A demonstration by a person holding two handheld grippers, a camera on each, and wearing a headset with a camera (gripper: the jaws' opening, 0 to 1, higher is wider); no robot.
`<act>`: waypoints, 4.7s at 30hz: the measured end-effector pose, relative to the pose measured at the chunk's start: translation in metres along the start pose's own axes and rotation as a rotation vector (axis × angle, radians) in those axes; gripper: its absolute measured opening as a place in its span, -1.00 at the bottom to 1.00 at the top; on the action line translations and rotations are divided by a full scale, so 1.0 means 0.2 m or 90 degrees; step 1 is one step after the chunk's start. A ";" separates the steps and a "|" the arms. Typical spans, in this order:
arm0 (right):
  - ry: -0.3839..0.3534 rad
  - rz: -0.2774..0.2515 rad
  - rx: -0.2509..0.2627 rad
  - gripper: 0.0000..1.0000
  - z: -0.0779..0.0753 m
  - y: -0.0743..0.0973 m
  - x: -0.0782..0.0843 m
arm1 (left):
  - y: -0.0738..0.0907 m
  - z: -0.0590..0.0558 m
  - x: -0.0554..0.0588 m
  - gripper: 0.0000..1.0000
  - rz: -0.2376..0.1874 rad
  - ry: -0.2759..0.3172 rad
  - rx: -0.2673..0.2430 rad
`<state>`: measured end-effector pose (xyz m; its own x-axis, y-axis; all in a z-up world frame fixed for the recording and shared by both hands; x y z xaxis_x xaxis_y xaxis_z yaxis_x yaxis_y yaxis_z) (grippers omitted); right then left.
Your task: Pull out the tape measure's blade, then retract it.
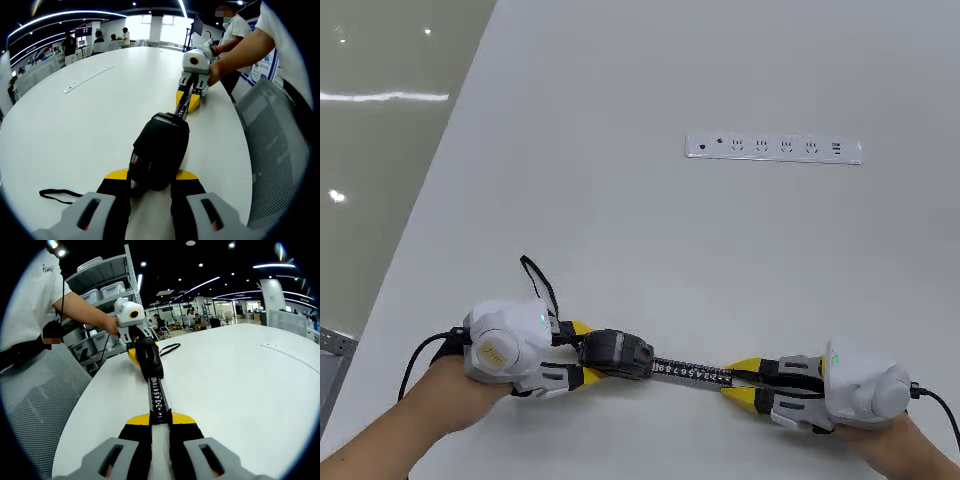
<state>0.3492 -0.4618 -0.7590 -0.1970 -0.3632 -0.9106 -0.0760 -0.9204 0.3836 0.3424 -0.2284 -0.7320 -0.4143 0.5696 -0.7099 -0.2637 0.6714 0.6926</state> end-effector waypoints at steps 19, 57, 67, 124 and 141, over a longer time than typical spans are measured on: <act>-0.009 -0.002 0.012 -0.80 0.01 0.09 0.03 | 0.00 0.00 0.00 -0.48 0.001 -0.001 -0.001; -0.026 -0.010 0.033 -0.80 0.01 0.24 0.09 | 0.00 0.00 0.00 -0.48 0.006 -0.003 -0.002; -0.034 -0.012 0.038 -0.81 0.01 0.28 0.10 | 0.00 0.00 0.00 -0.48 0.006 -0.001 -0.003; -0.057 -0.013 0.071 -0.81 0.04 0.51 0.20 | 0.00 -0.01 0.00 -0.48 0.012 0.003 -0.006; -0.058 -0.012 0.078 -0.82 0.04 0.58 0.23 | -0.01 -0.01 0.00 -0.48 0.015 0.008 -0.007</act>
<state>0.3245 -0.5834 -0.7553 -0.2816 -0.3270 -0.9021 -0.1976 -0.9002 0.3880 0.3406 -0.2299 -0.7330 -0.4314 0.5788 -0.6920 -0.2632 0.6529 0.7102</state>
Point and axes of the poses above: the centre of the closed fingertips' face, and the gripper's own axes: y roughly backward along the fingers, z roughly to its left, x roughly out of its underside, the point moved 5 cm from there along y, roughly backward along the fingers, and after that the axes turned 4 degrees about y, right-handed, at the moved point
